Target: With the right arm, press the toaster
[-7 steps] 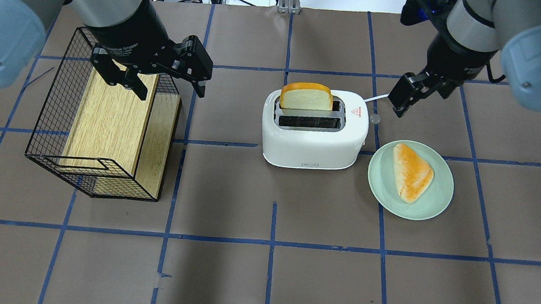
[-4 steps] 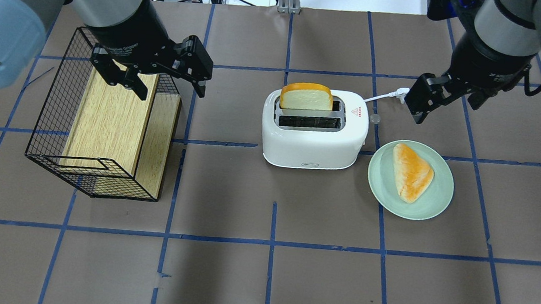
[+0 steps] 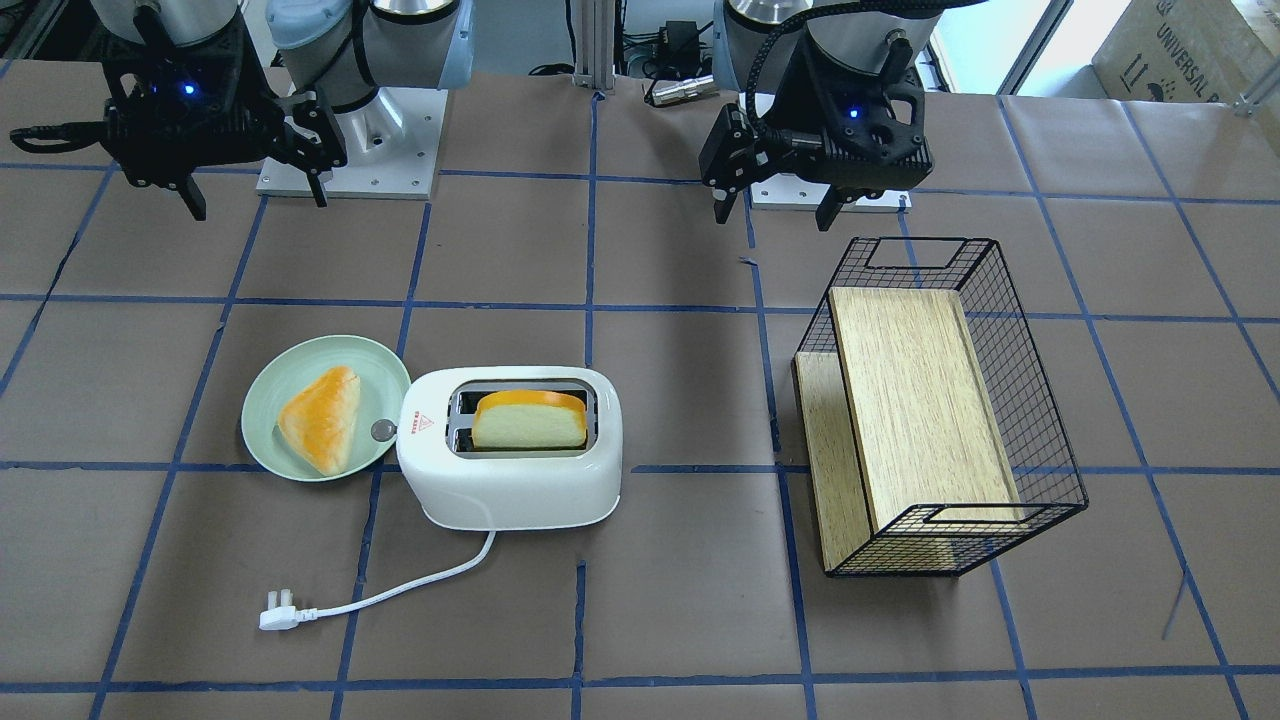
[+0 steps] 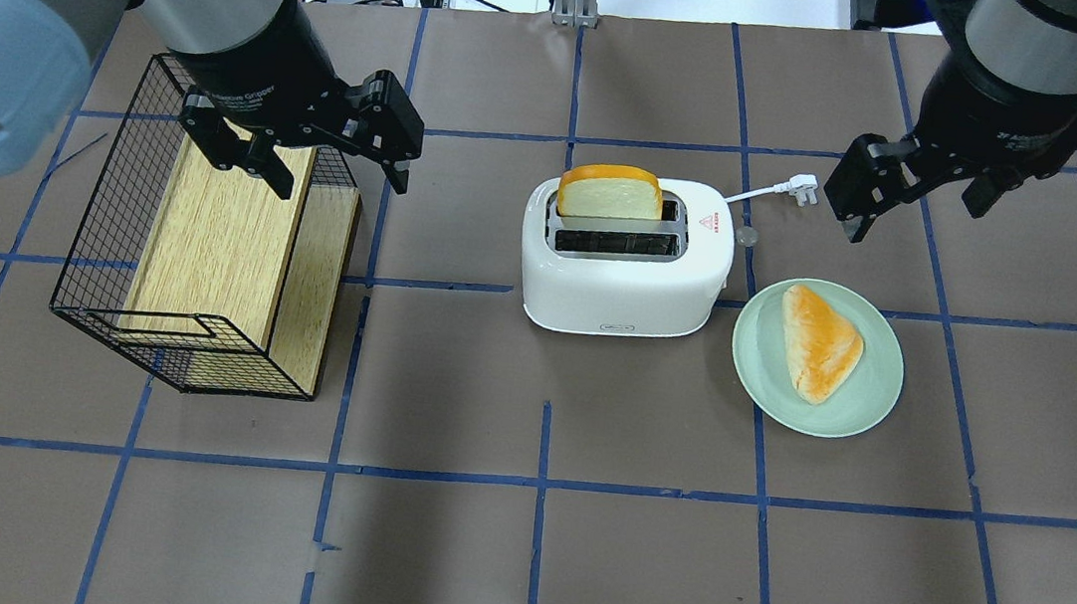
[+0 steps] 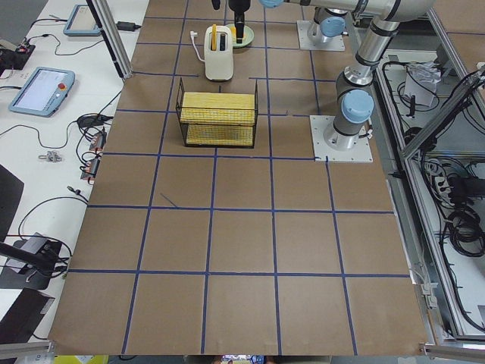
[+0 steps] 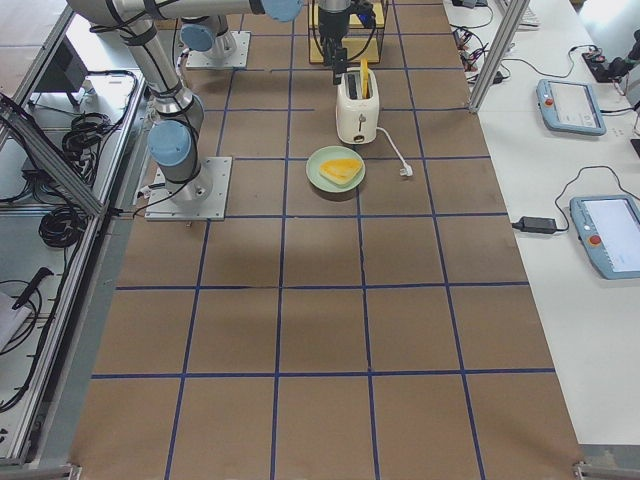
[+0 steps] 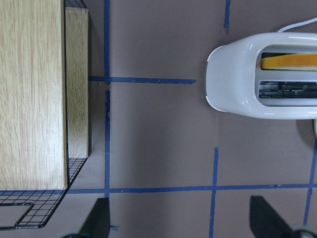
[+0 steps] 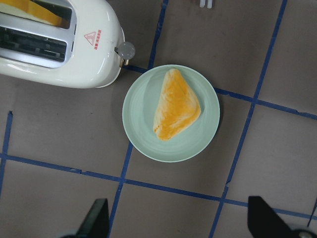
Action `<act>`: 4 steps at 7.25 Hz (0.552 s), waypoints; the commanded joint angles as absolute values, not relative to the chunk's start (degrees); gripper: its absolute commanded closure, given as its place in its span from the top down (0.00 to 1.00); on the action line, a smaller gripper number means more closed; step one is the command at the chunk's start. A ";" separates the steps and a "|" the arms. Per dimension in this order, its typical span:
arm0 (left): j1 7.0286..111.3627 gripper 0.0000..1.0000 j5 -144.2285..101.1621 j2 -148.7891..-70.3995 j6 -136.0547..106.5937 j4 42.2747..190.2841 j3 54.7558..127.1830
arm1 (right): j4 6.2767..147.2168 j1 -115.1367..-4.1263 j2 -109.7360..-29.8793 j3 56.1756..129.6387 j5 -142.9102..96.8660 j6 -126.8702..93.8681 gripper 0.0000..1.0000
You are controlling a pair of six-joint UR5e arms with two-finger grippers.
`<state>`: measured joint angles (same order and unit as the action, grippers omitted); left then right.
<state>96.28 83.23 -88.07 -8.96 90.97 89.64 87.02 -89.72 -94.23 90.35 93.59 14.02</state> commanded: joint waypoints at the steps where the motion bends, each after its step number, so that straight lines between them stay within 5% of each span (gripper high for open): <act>1: 96.24 1.00 83.15 -88.07 -8.96 90.97 89.65 | 87.10 -89.82 -94.04 90.09 91.50 9.95 1.00; 4: 96.24 1.00 83.23 -88.07 -8.96 90.97 89.65 | 86.57 -89.82 -94.39 90.35 89.12 8.35 1.00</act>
<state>96.25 83.19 -88.07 -8.96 90.97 89.65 86.66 -89.82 -94.32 90.28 89.54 8.70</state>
